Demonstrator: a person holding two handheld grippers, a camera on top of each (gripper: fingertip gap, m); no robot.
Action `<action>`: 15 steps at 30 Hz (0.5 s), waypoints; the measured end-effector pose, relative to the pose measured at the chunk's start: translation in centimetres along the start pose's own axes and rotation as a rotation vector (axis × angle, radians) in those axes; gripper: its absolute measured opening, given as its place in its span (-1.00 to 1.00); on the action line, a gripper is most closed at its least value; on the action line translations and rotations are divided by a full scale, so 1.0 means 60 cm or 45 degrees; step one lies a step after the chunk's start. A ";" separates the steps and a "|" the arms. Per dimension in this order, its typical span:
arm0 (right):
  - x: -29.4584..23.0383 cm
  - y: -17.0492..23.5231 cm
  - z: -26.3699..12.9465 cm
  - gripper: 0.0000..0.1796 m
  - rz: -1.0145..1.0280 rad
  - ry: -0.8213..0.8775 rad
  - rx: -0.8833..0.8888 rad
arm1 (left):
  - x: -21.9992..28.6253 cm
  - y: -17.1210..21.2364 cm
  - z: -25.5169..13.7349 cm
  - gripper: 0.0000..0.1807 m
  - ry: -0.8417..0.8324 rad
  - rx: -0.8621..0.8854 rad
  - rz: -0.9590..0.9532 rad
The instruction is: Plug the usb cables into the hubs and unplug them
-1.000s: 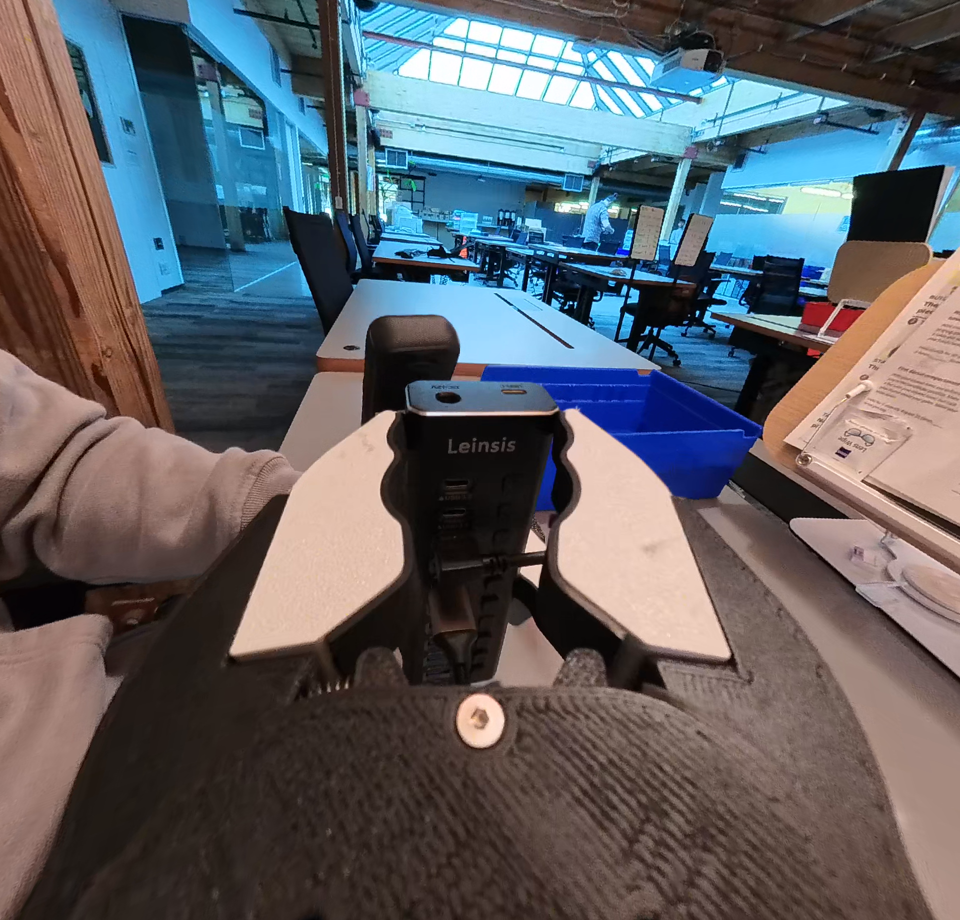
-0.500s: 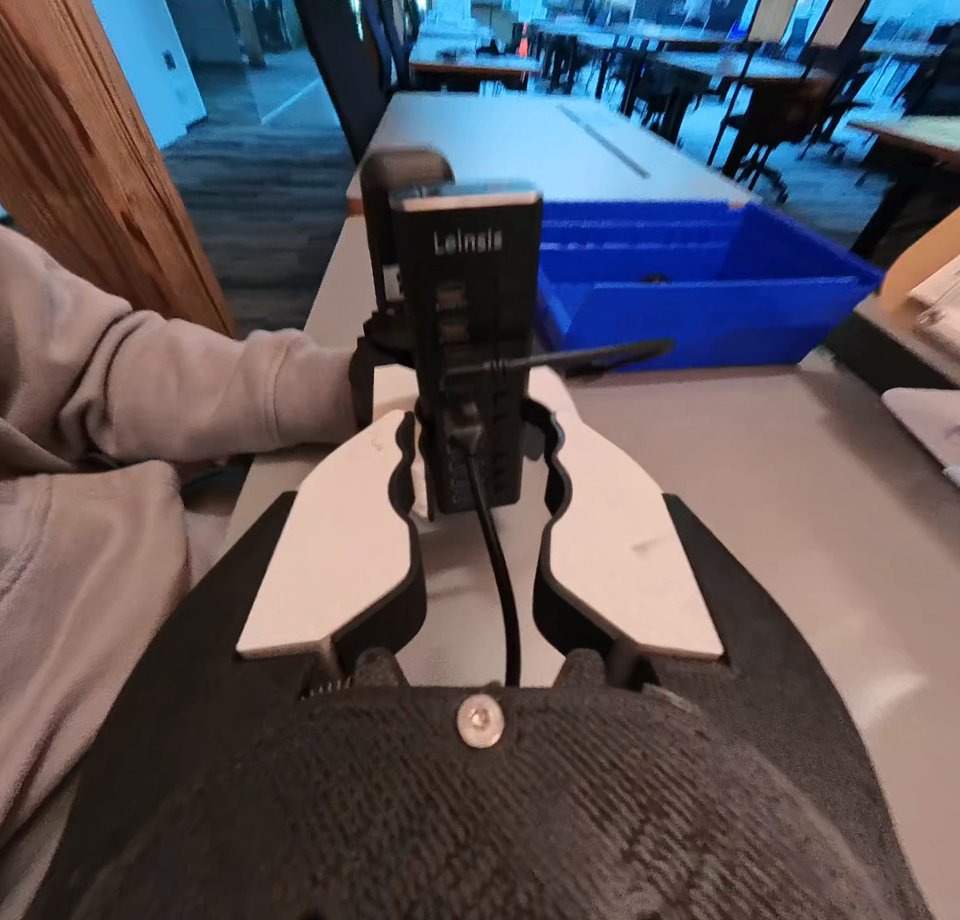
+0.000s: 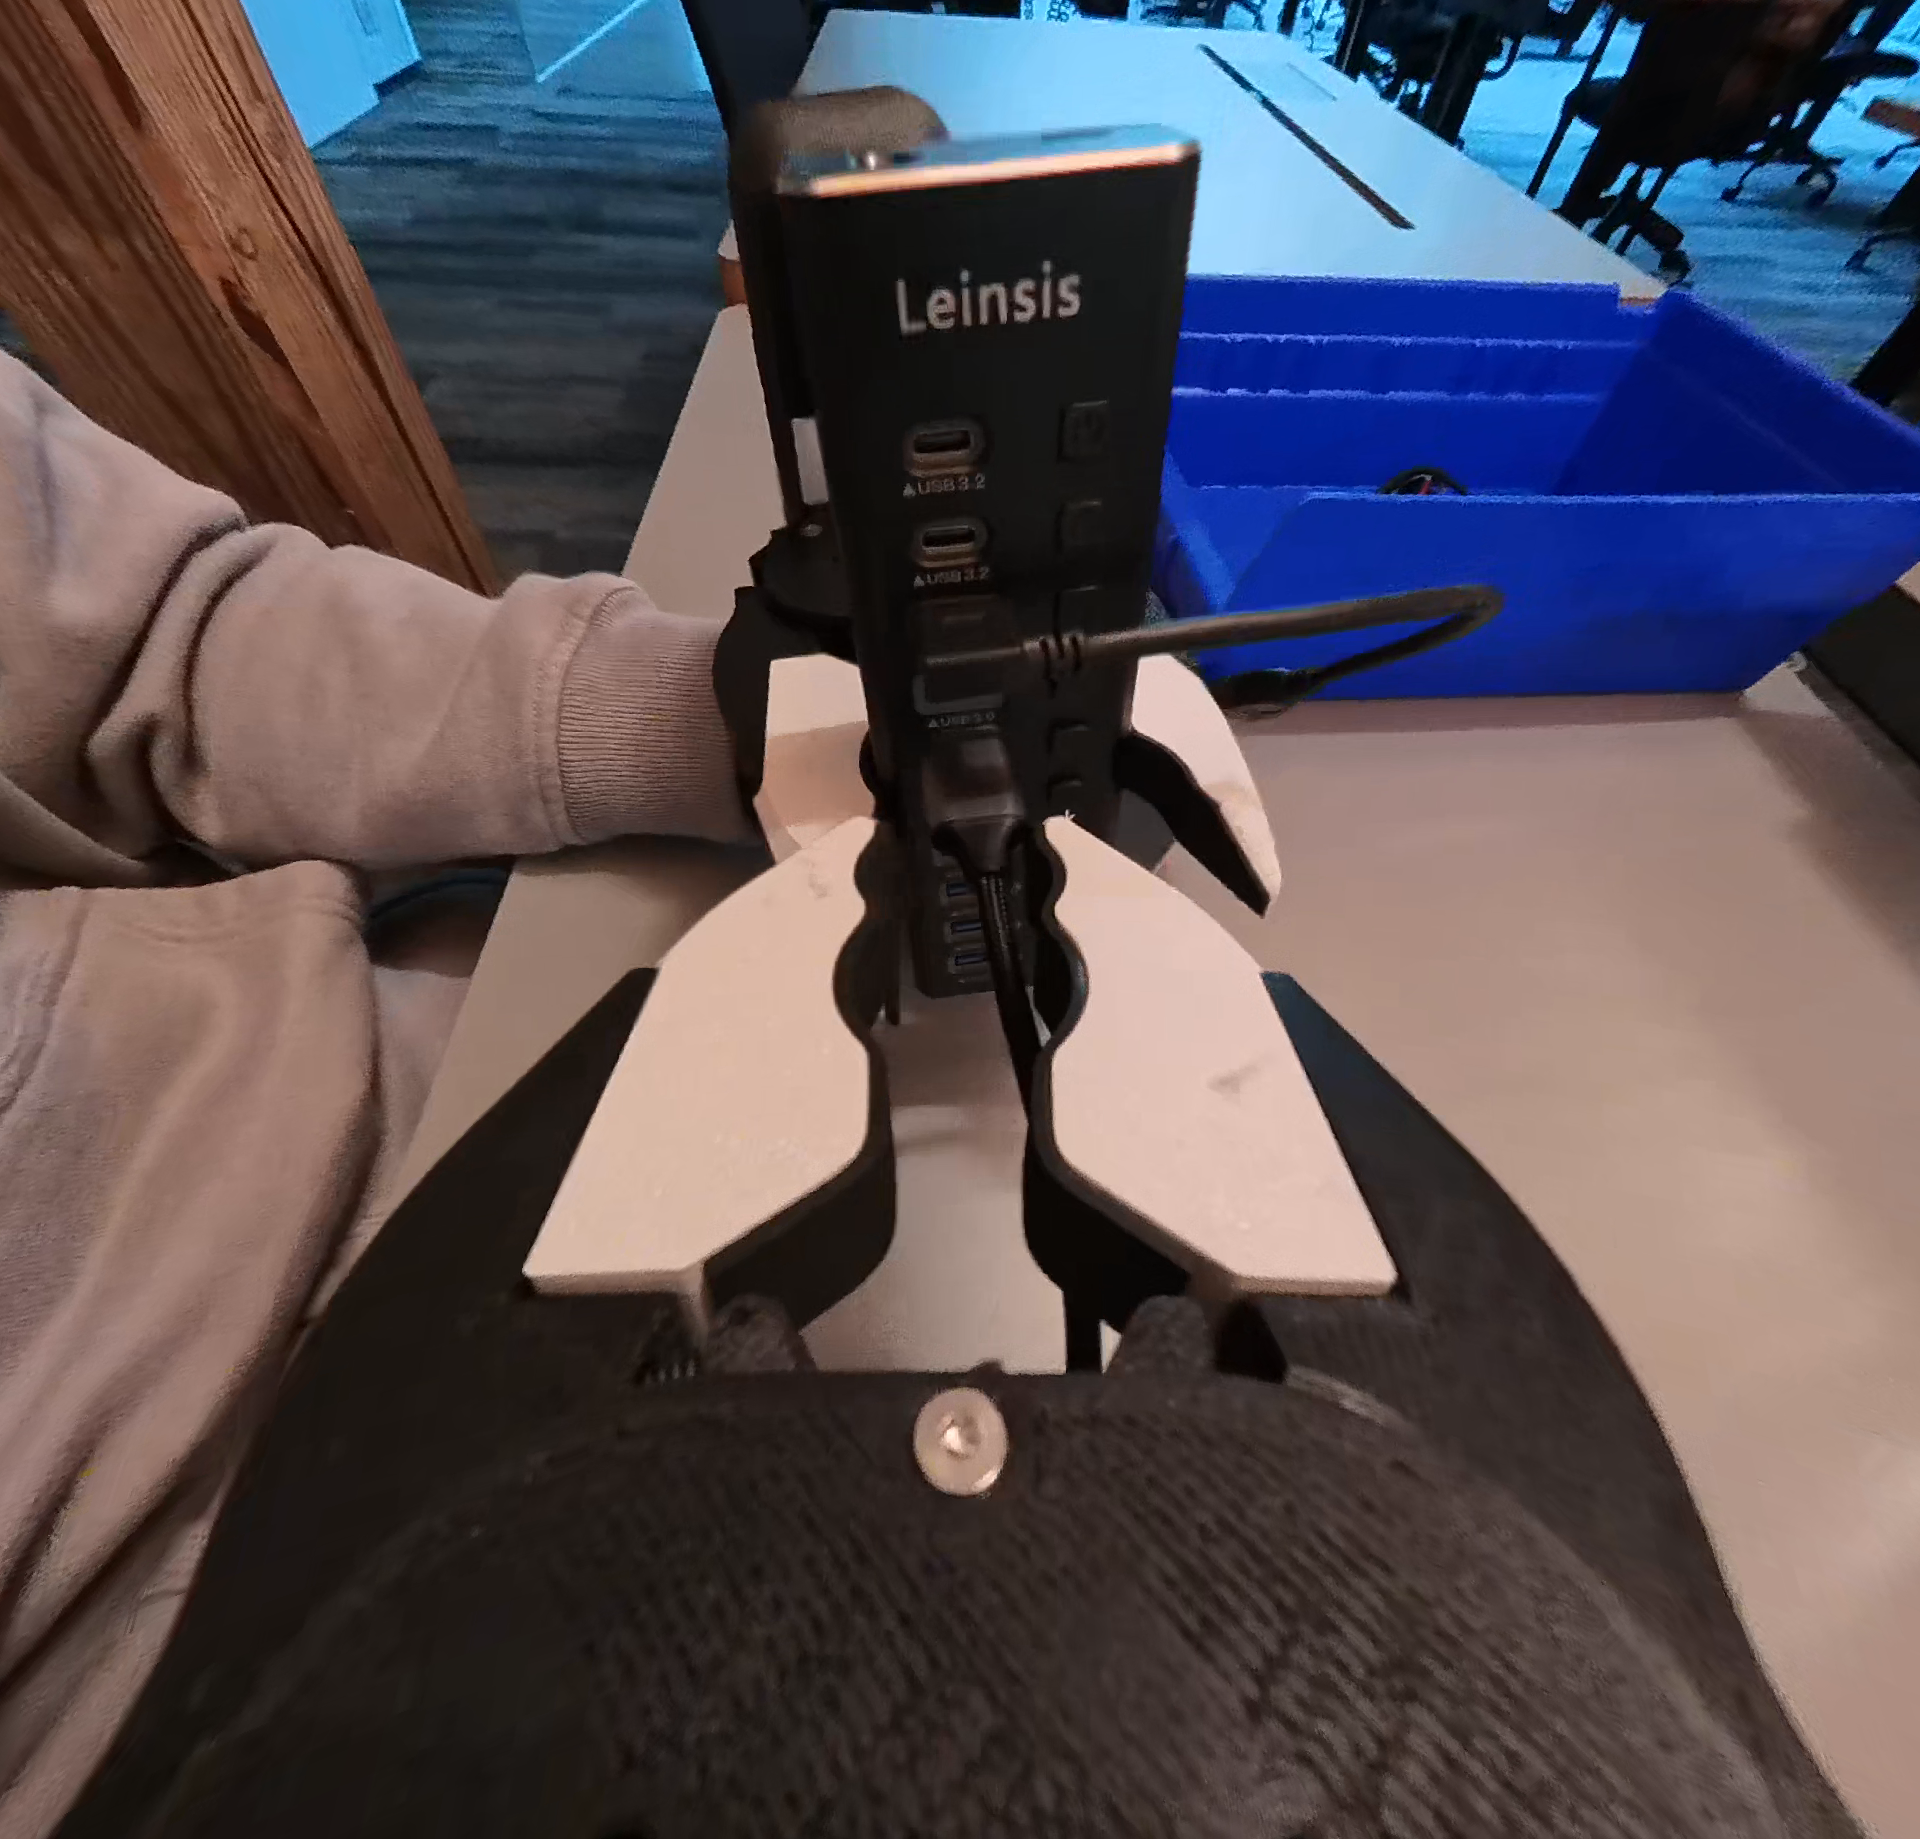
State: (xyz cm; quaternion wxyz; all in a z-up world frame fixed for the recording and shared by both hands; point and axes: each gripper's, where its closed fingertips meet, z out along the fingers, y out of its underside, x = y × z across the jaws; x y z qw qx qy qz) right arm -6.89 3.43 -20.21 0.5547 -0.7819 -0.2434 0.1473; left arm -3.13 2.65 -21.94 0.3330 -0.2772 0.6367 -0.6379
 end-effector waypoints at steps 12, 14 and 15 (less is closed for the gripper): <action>-0.006 -0.002 -0.006 -0.80 -0.090 0.032 -0.041 | 0.016 0.000 0.010 -0.19 0.044 0.015 0.036; -0.007 -0.002 -0.006 -0.80 -0.149 0.036 -0.025 | 0.017 0.000 0.009 -0.19 0.052 0.018 0.038; -0.007 -0.004 -0.005 -0.80 -0.138 0.030 -0.008 | 0.017 -0.001 0.009 -0.19 0.050 0.021 0.034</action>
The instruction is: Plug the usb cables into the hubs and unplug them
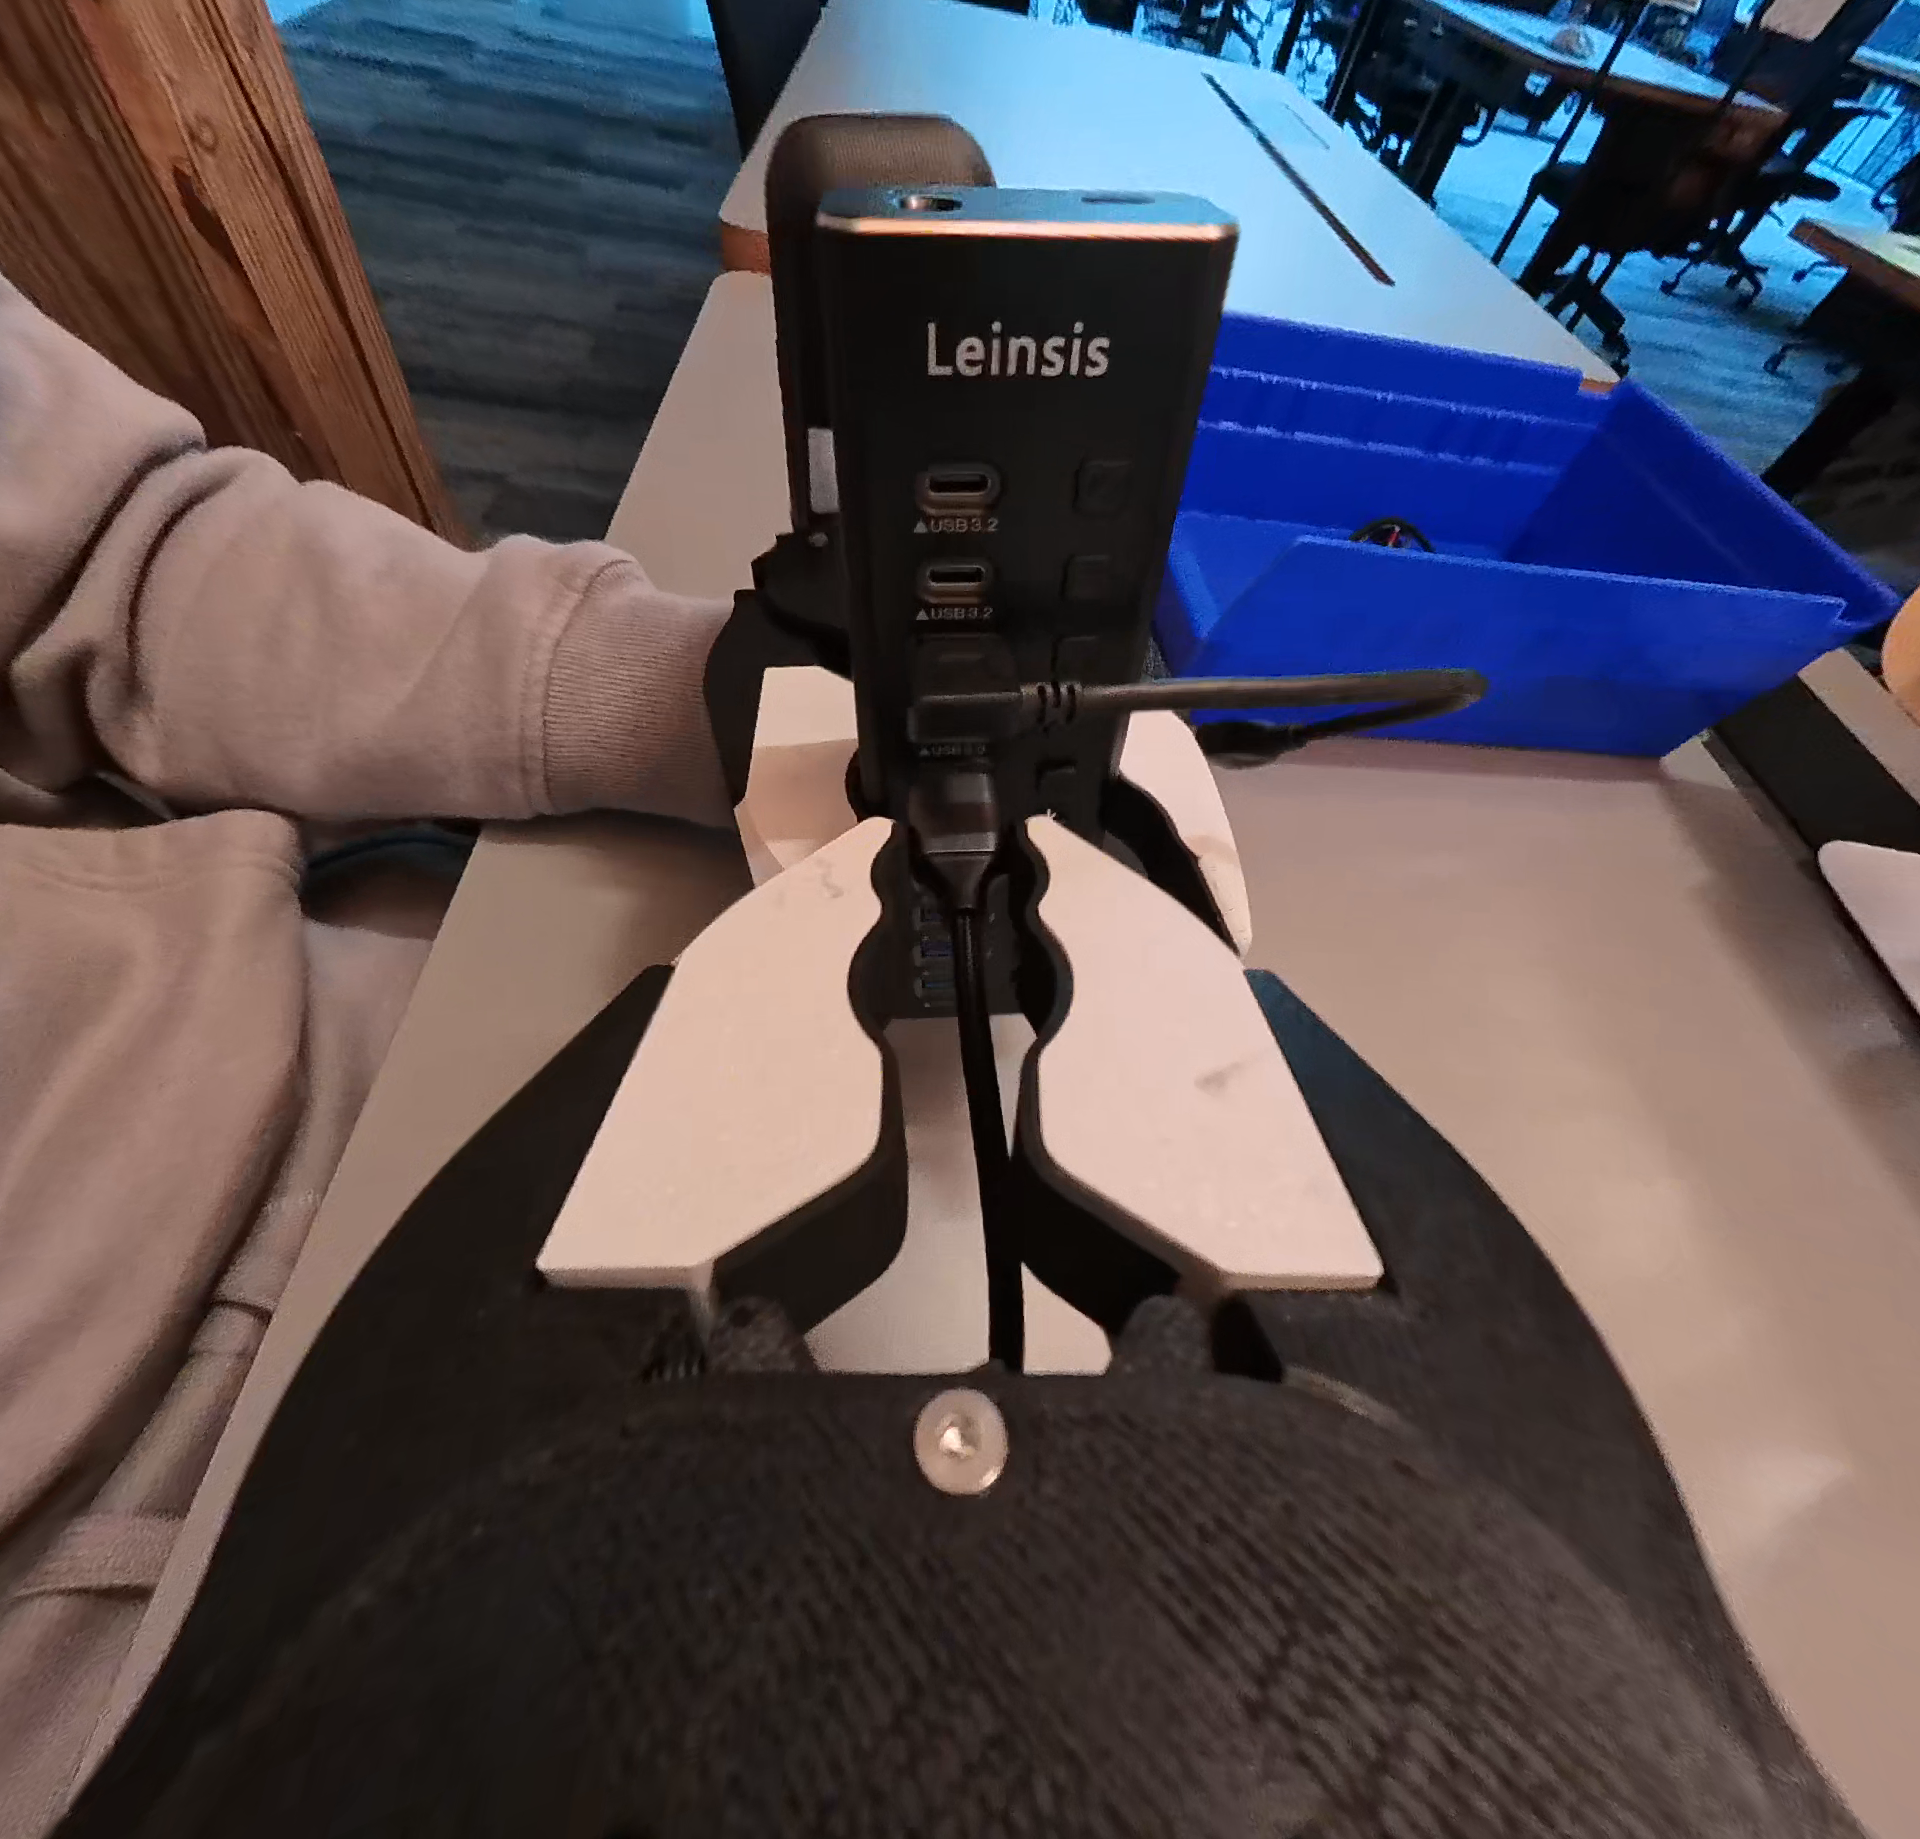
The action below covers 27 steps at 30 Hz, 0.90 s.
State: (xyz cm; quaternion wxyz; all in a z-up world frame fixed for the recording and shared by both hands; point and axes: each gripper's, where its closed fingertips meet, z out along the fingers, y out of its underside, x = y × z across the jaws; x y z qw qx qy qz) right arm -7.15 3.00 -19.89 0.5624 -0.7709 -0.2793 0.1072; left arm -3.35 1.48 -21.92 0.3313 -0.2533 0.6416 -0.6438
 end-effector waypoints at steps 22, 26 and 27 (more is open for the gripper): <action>-0.005 0.019 -0.013 -0.79 0.036 -0.037 -0.206 | 0.009 0.000 0.005 -0.19 0.013 -0.015 -0.019; -0.004 0.024 -0.012 -0.80 -0.057 -0.018 -0.244 | 0.009 0.008 0.007 -0.19 0.027 -0.058 -0.050; -0.006 0.021 -0.013 -0.80 -0.080 -0.017 -0.243 | 0.011 0.006 0.008 -0.19 0.034 -0.044 -0.046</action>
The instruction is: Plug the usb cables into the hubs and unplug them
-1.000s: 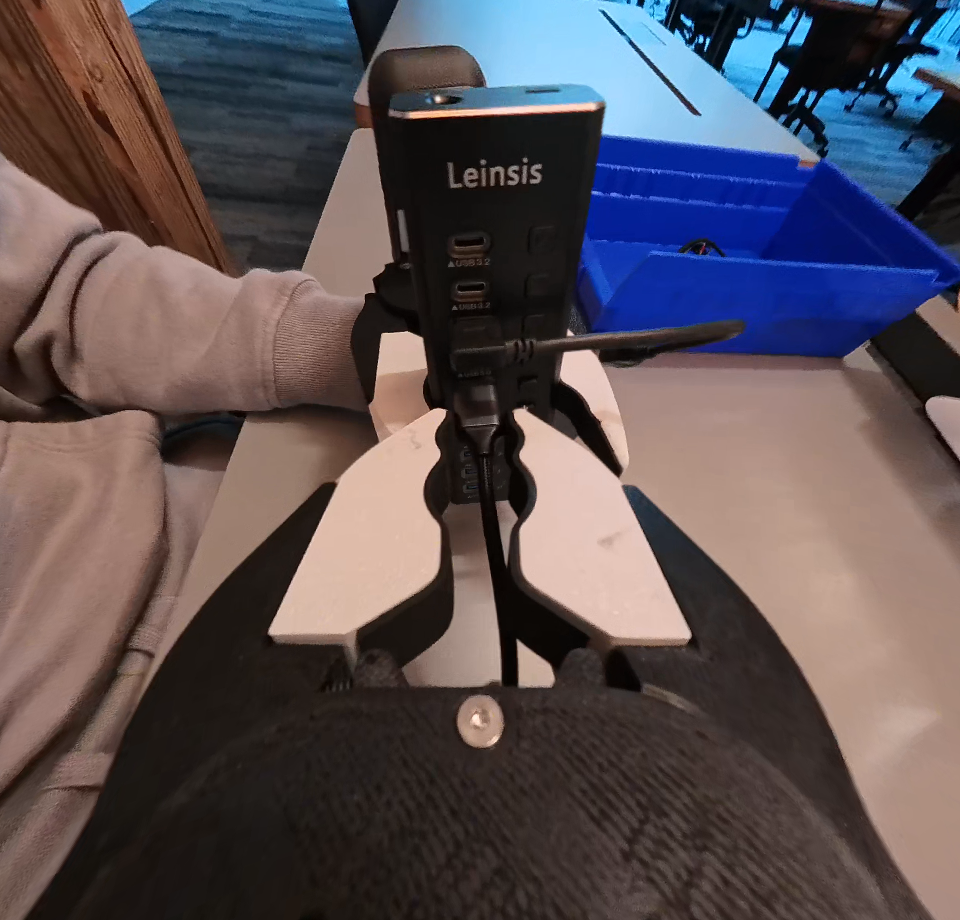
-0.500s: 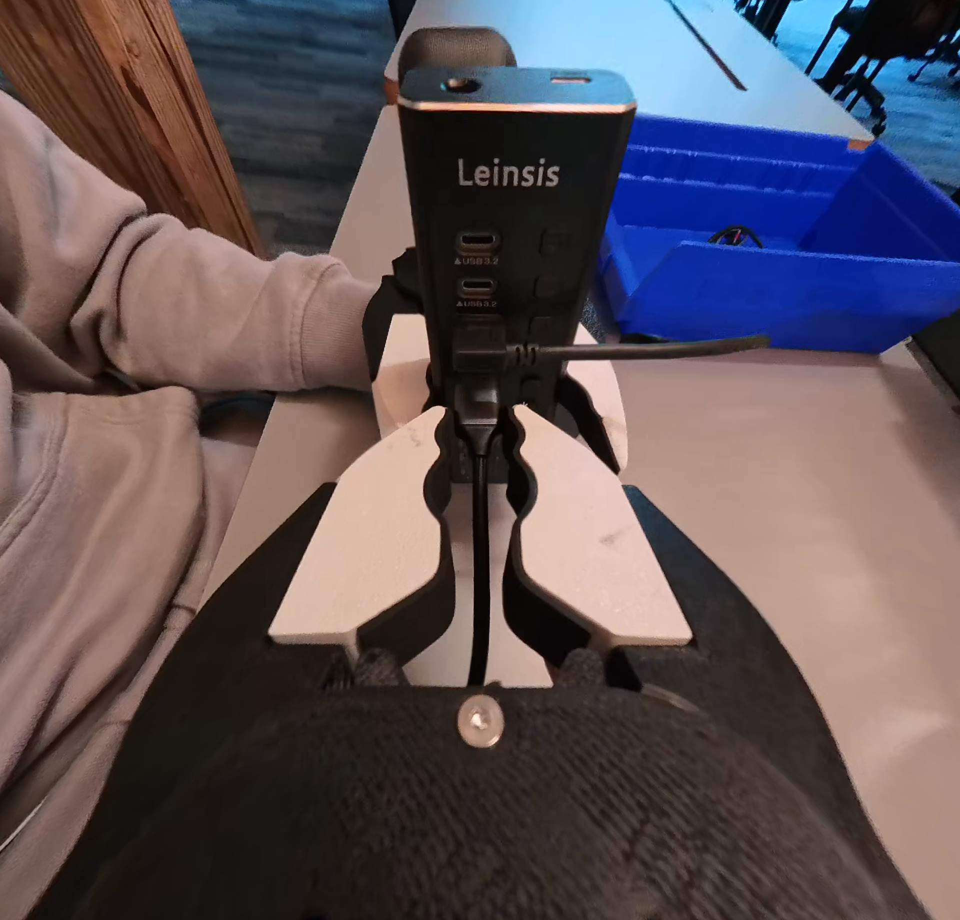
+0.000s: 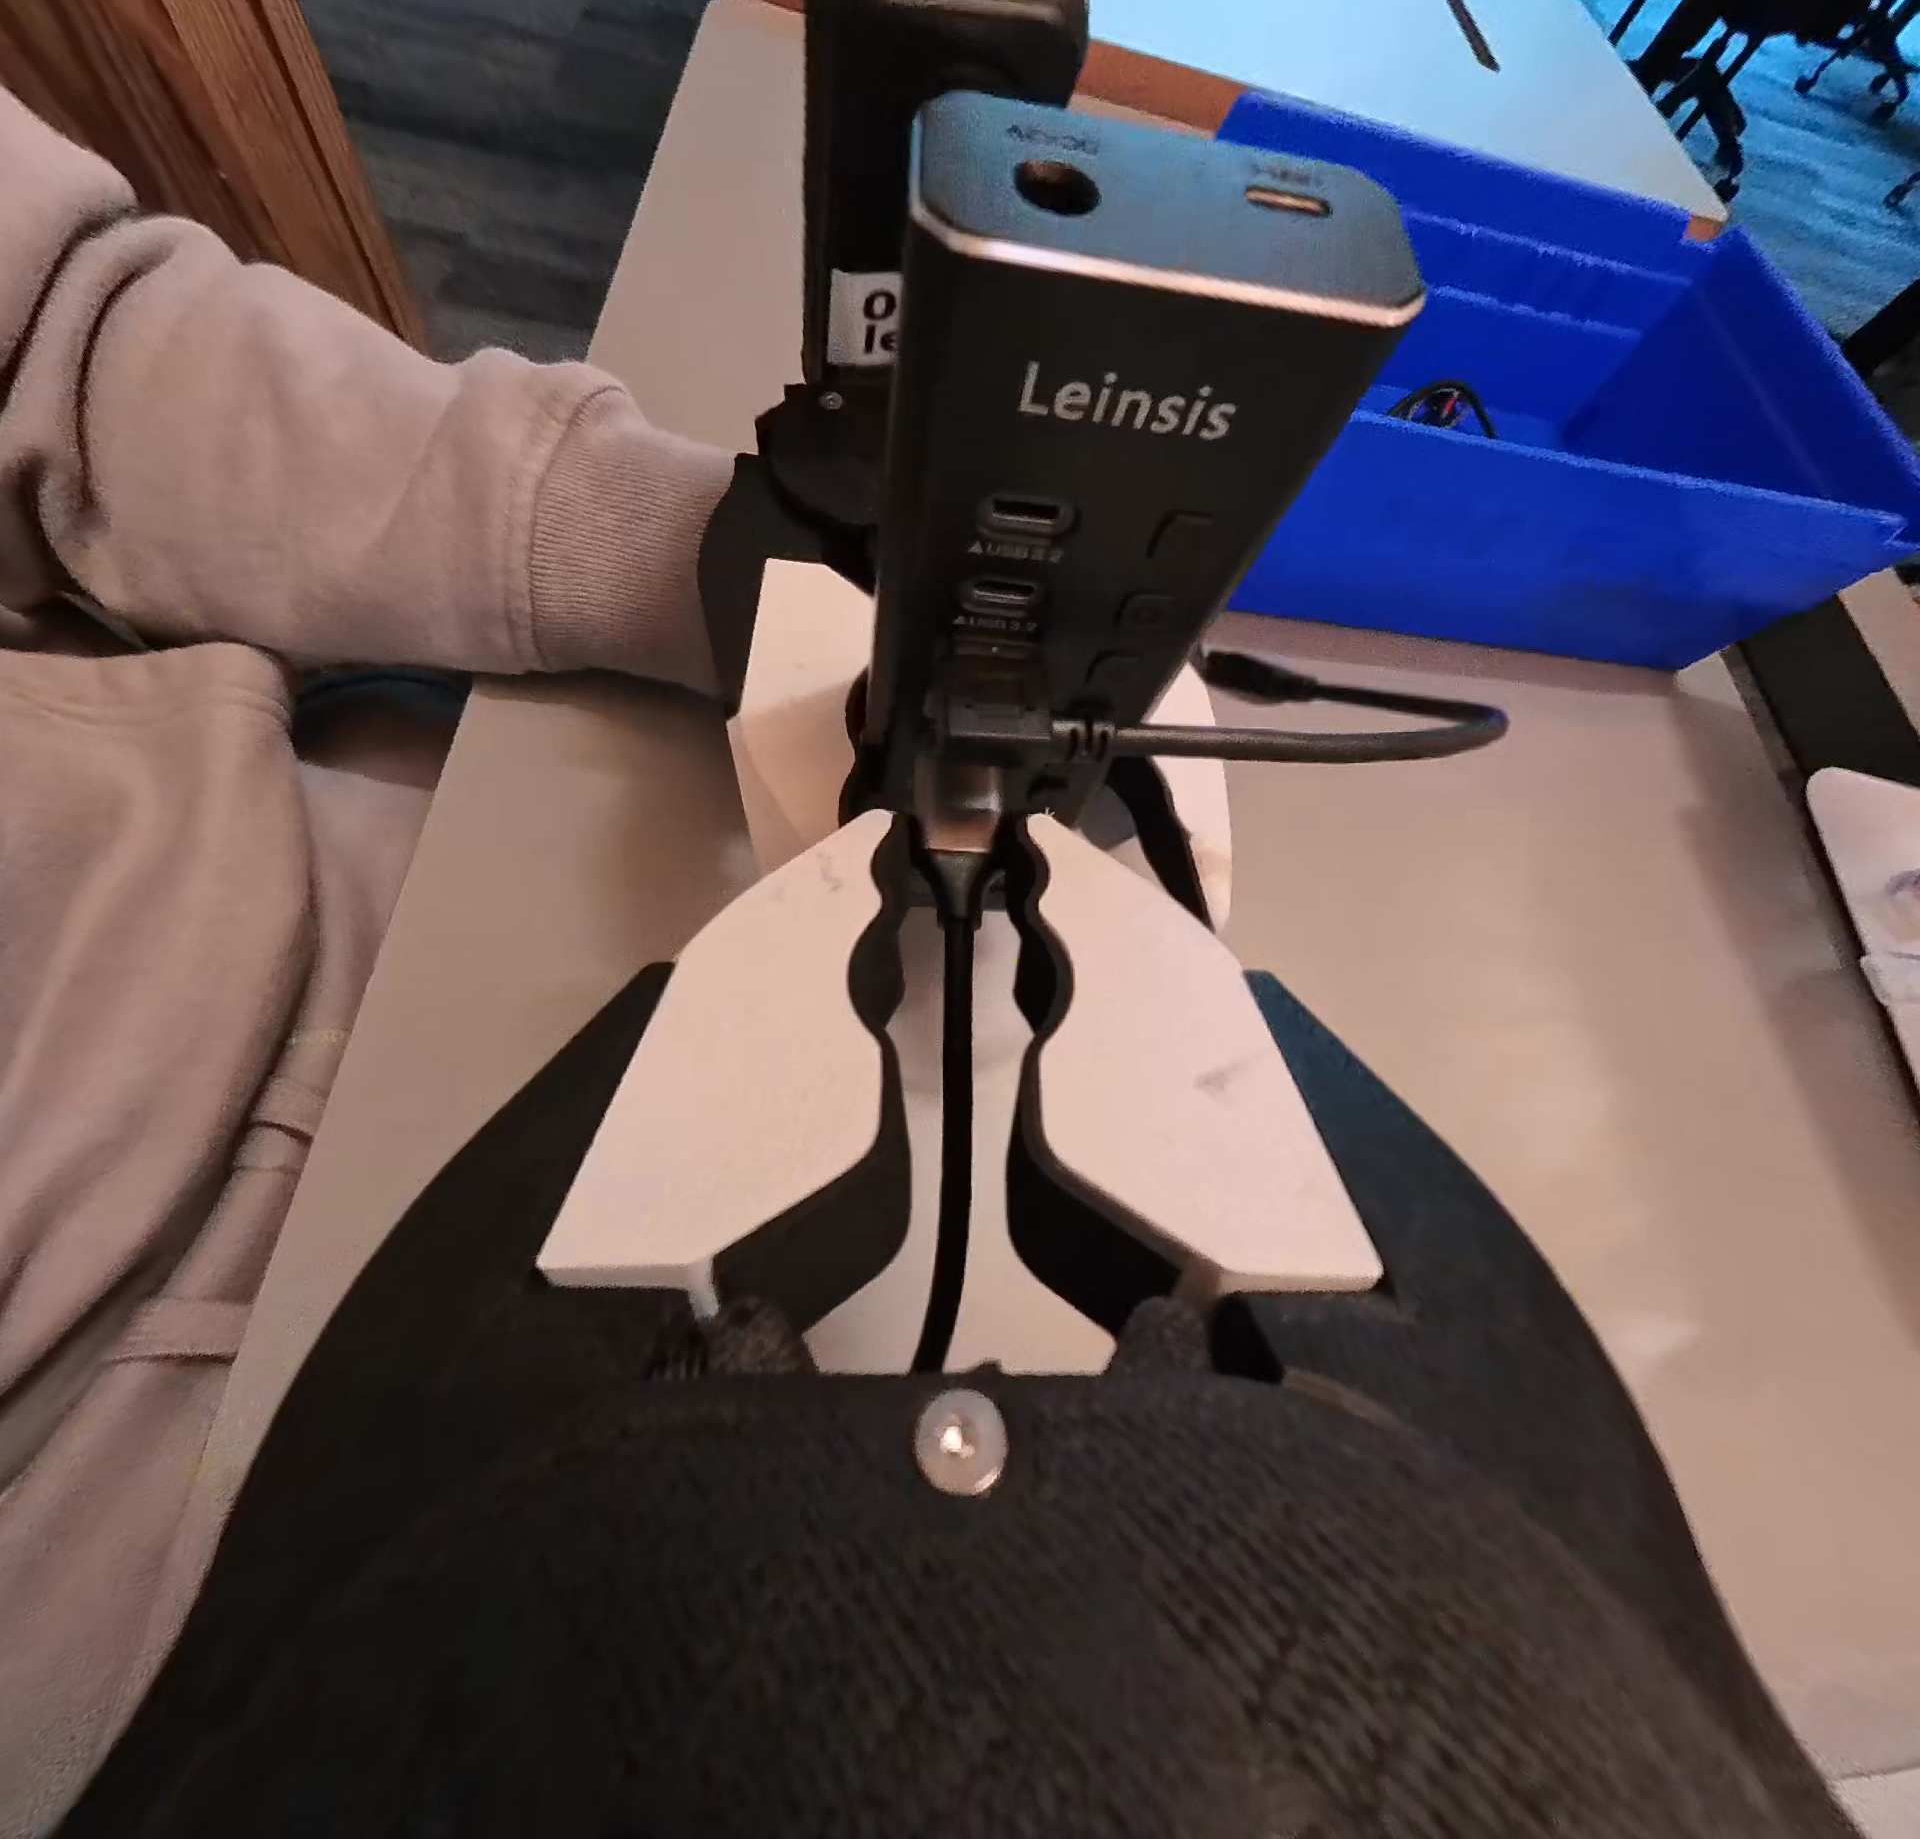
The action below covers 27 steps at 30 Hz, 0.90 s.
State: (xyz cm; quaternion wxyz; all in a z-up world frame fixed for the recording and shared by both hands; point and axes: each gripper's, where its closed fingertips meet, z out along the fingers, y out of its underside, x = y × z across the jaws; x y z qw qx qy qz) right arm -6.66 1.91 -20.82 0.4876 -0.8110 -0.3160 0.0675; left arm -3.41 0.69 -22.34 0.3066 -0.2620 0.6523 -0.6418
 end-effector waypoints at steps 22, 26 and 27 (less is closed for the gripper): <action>0.010 0.025 -0.005 -0.80 0.016 -0.006 -0.037 | -0.005 -0.002 -0.019 -0.32 -0.024 -0.004 0.027; 0.009 0.021 -0.013 -0.80 0.029 -0.018 -0.018 | -0.003 -0.002 -0.016 -0.32 -0.022 -0.017 0.011; 0.009 0.021 -0.014 -0.80 0.035 -0.018 -0.018 | -0.003 -0.003 -0.014 -0.32 -0.022 -0.019 0.007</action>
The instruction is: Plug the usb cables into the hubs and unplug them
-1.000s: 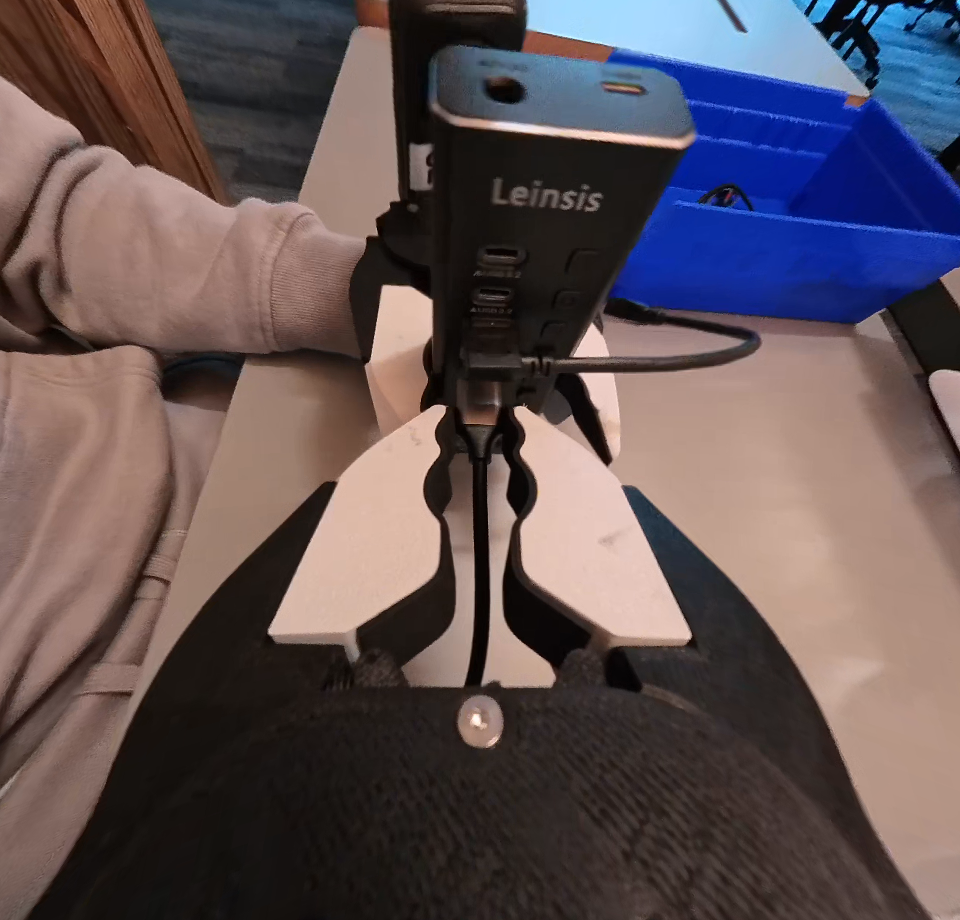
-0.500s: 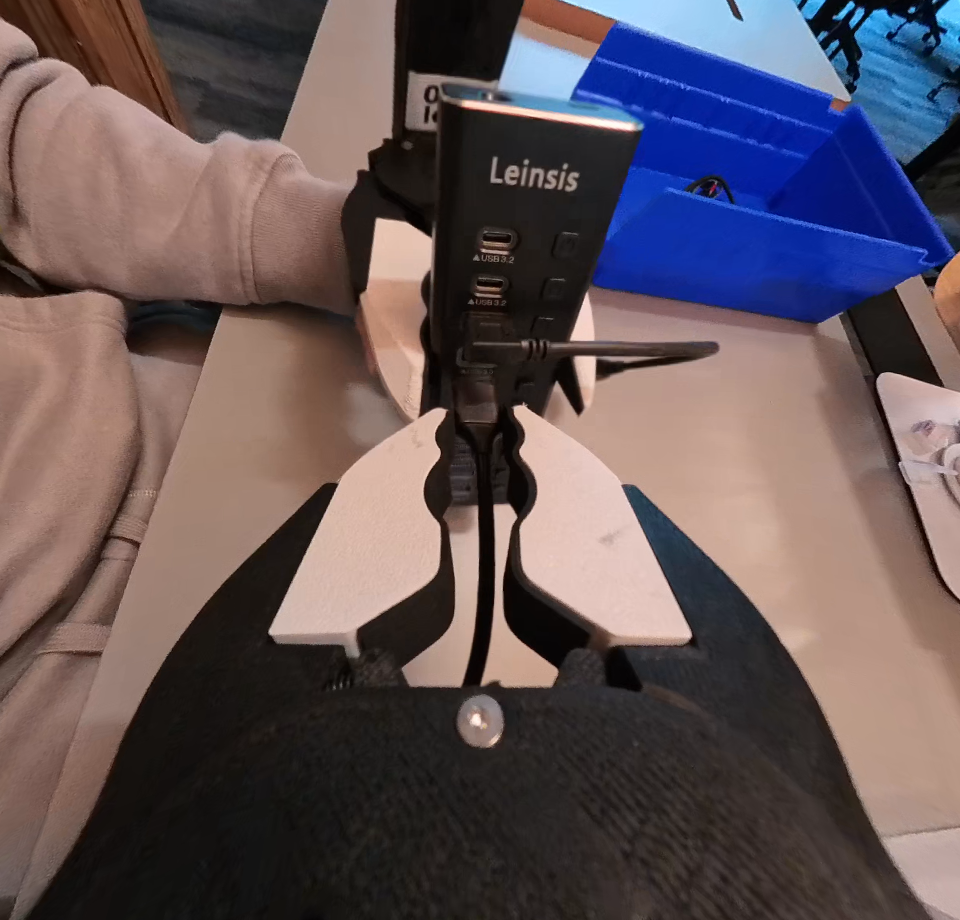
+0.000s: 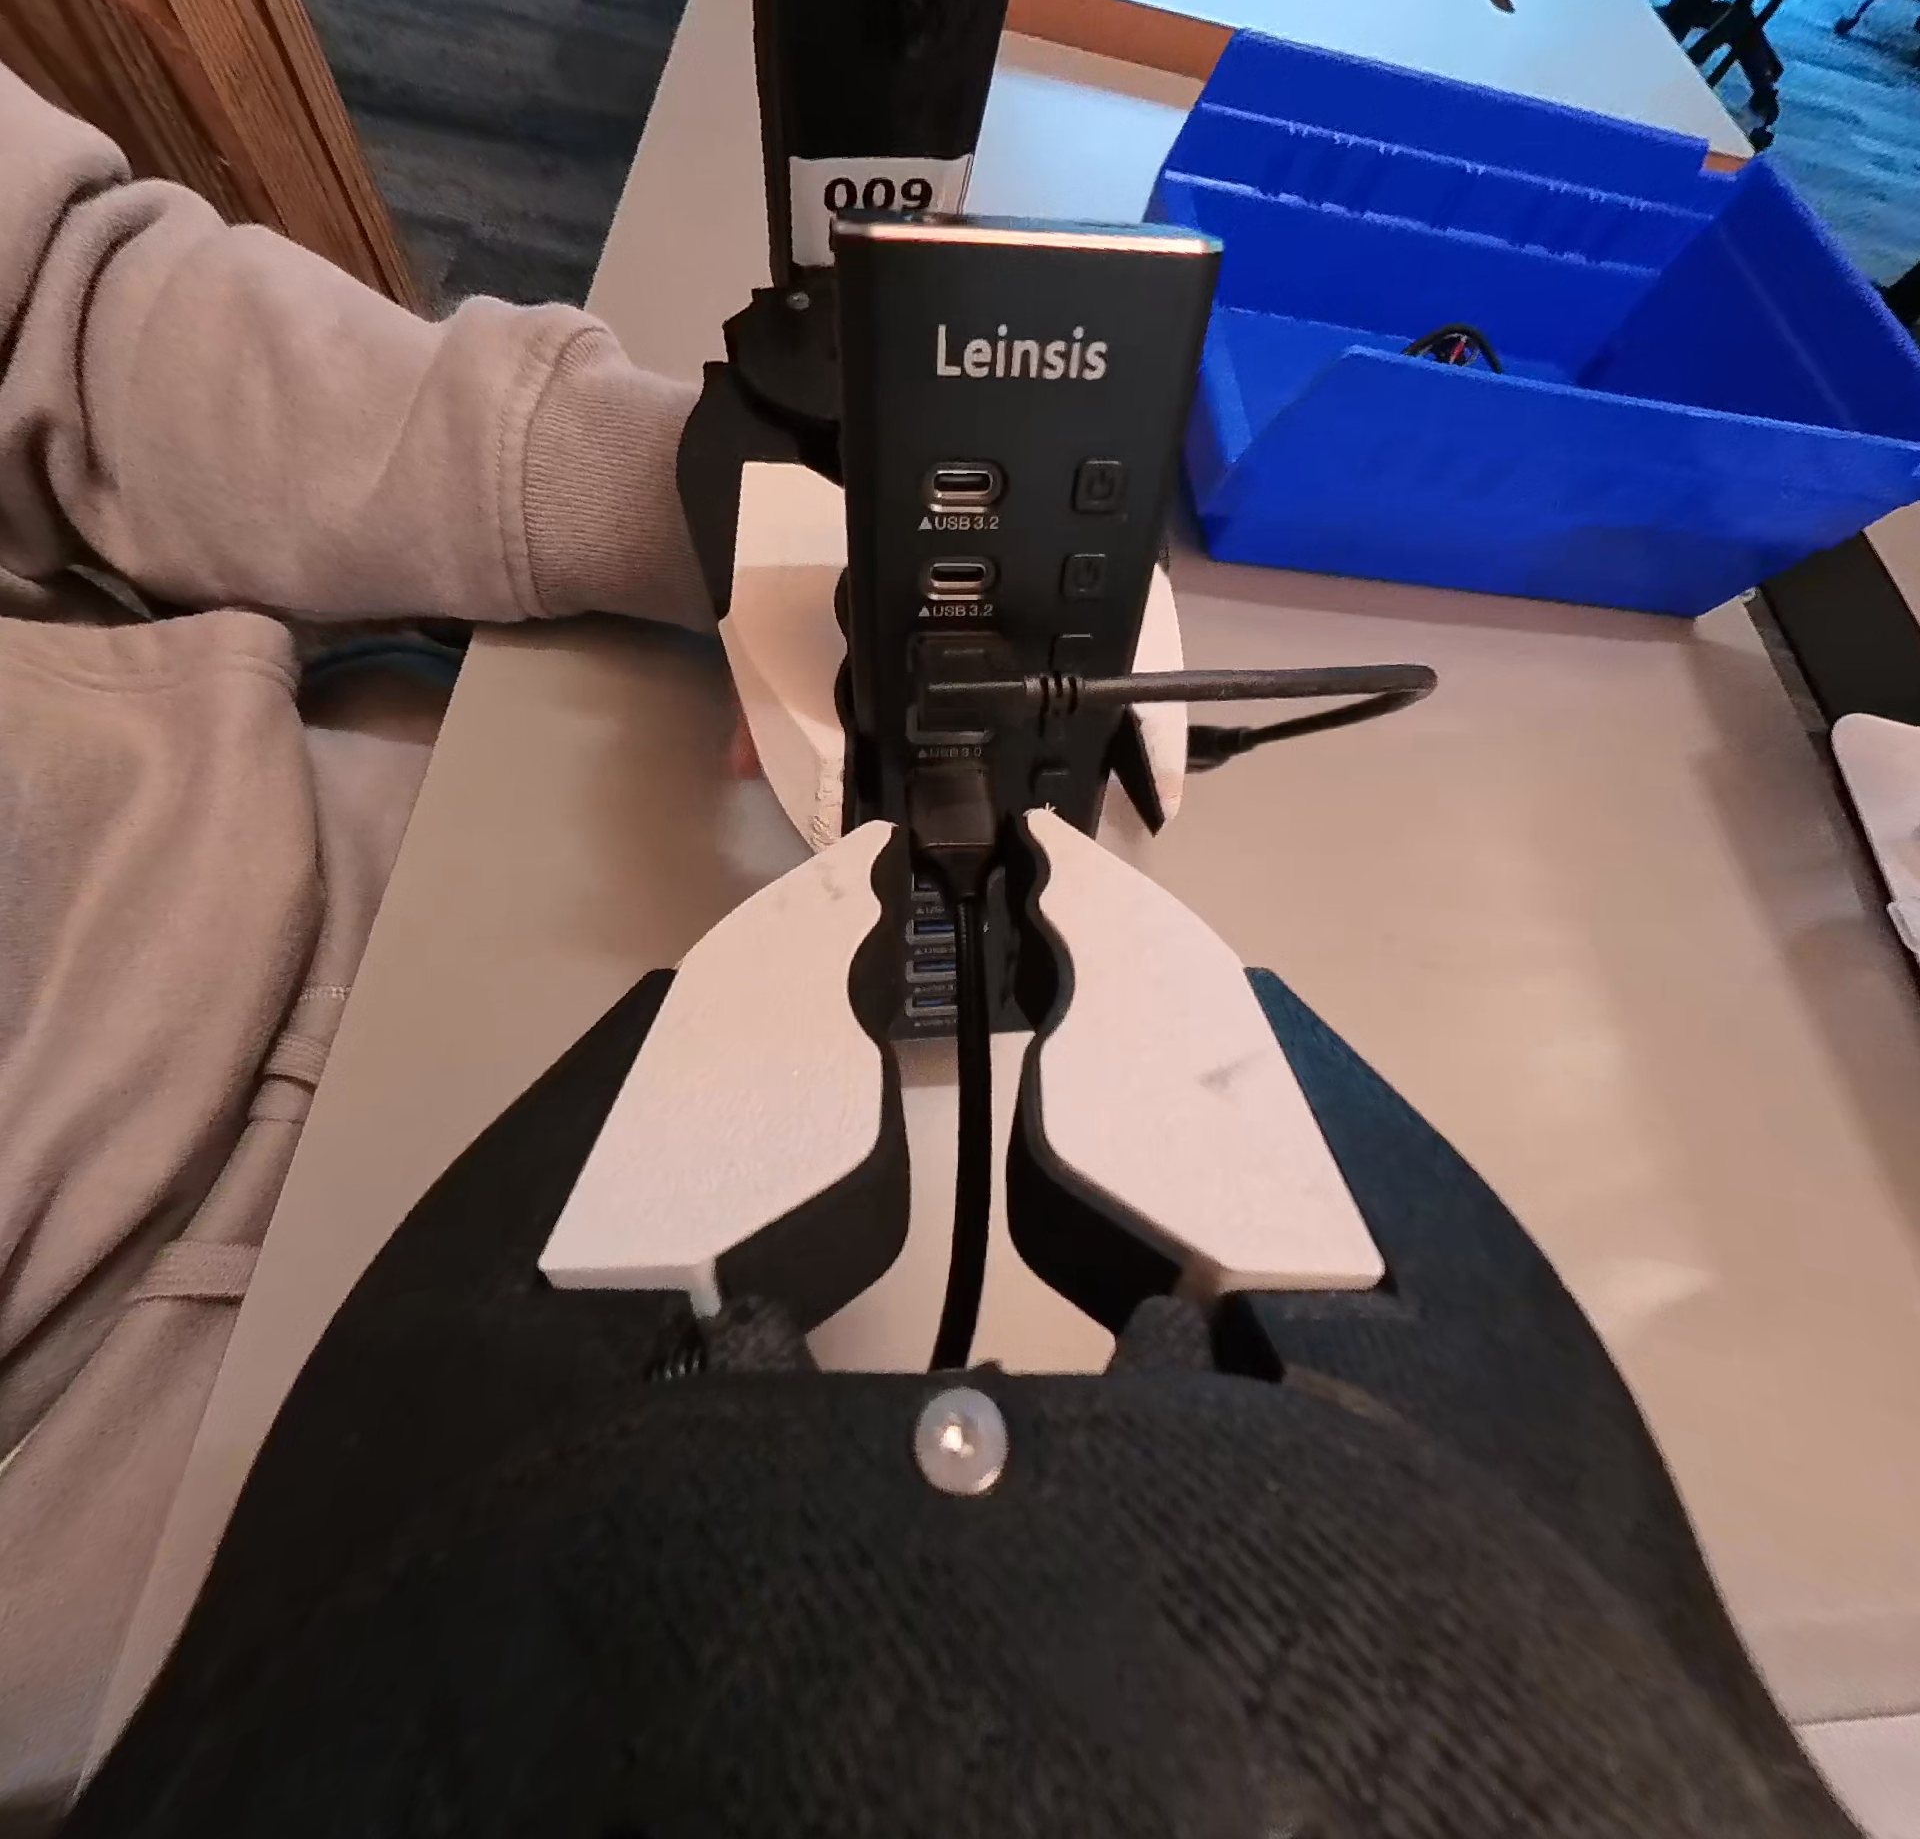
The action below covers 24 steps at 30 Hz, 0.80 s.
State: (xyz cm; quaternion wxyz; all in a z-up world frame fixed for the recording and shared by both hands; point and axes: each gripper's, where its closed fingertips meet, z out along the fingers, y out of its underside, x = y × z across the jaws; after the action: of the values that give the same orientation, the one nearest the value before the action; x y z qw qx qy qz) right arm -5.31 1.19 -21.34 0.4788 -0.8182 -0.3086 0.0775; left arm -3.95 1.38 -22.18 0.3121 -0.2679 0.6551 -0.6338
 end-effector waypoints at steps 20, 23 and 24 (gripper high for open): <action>0.062 -0.035 -0.202 -0.80 0.364 0.150 0.464 | -0.058 -0.078 -0.099 -0.32 -0.185 0.140 0.001; 0.114 -0.040 -0.302 -0.80 0.223 0.526 0.463 | -0.042 -0.132 -0.109 -0.32 -0.172 0.220 0.035; 0.127 -0.047 -0.339 -0.80 0.222 0.613 0.510 | -0.033 -0.138 -0.106 -0.32 -0.166 0.193 0.083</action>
State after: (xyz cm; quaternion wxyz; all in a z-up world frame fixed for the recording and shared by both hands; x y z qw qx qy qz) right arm 8.16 -8.37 -6.91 0.6810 -0.7260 -0.0938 -0.0184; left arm -7.80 6.64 -13.77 0.3939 -0.2627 0.5919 -0.6523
